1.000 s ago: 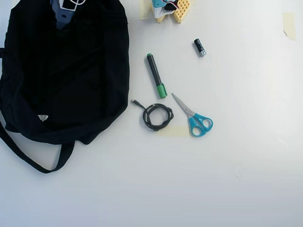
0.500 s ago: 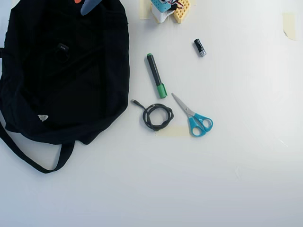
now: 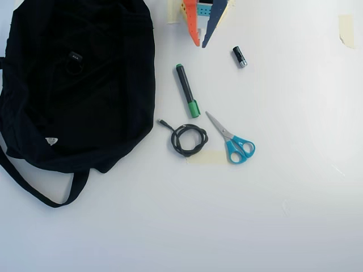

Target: Put the bike light into the black bag

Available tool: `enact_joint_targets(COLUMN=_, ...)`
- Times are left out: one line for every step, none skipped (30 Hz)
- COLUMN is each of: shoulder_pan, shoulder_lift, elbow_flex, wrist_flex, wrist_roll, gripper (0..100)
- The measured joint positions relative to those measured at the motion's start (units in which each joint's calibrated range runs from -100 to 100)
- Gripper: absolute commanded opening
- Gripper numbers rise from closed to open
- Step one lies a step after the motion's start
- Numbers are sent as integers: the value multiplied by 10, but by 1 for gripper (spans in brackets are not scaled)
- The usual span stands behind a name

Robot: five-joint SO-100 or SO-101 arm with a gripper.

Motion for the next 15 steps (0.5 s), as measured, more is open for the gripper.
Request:
enact_joint_targets(shoulder_pan=-6, shoulder_lift=-21, elbow_flex=28, wrist_flex=0, wrist_roll=5, gripper=2)
enact_joint_targets(shoulder_pan=-10, shoulder_lift=-41, elbow_flex=57, wrist_flex=0, wrist_roll=8, gripper=2)
enact_joint_targets(shoulder_pan=-10, shoulder_lift=-61, elbow_flex=85, wrist_flex=0, wrist_roll=10, gripper=2)
enact_joint_targets(shoulder_pan=-7, shoulder_lift=-79, elbow_flex=115, wrist_flex=0, wrist_roll=12, gripper=2)
enact_joint_targets(shoulder_pan=-12, shoulder_lift=-95, elbow_flex=143, wrist_flex=0, wrist_roll=13, gripper=2)
enact_joint_targets(shoulder_pan=-20, shoulder_lift=-110, elbow_flex=172, wrist_flex=0, wrist_roll=13, gripper=2)
enact_joint_targets(shoulder_pan=-30, shoulder_lift=-125, elbow_flex=200, wrist_flex=0, wrist_roll=13, gripper=2)
enact_joint_targets(shoulder_pan=-35, shoulder_lift=-142, elbow_flex=226, wrist_flex=0, wrist_roll=13, gripper=2)
enact_joint_targets(shoulder_pan=-37, shoulder_lift=-159, elbow_flex=252, wrist_flex=0, wrist_roll=13, gripper=2)
enact_joint_targets(shoulder_pan=-39, shoulder_lift=-174, elbow_flex=275, wrist_flex=0, wrist_roll=13, gripper=2)
enact_joint_targets(shoulder_pan=-38, shoulder_lift=-190, elbow_flex=300, wrist_flex=0, wrist_roll=13, gripper=2)
enact_joint_targets(shoulder_pan=-40, shoulder_lift=-205, elbow_flex=325, wrist_flex=0, wrist_roll=13, gripper=2)
enact_joint_targets(shoulder_pan=-43, shoulder_lift=-218, elbow_flex=349, wrist_flex=0, wrist_roll=13, gripper=2)
enact_joint_targets(shoulder_pan=-45, shoulder_lift=-231, elbow_flex=373, wrist_flex=0, wrist_roll=13, gripper=2)
enact_joint_targets(shoulder_pan=-46, shoulder_lift=-241, elbow_flex=394, wrist_flex=0, wrist_roll=13, gripper=2)
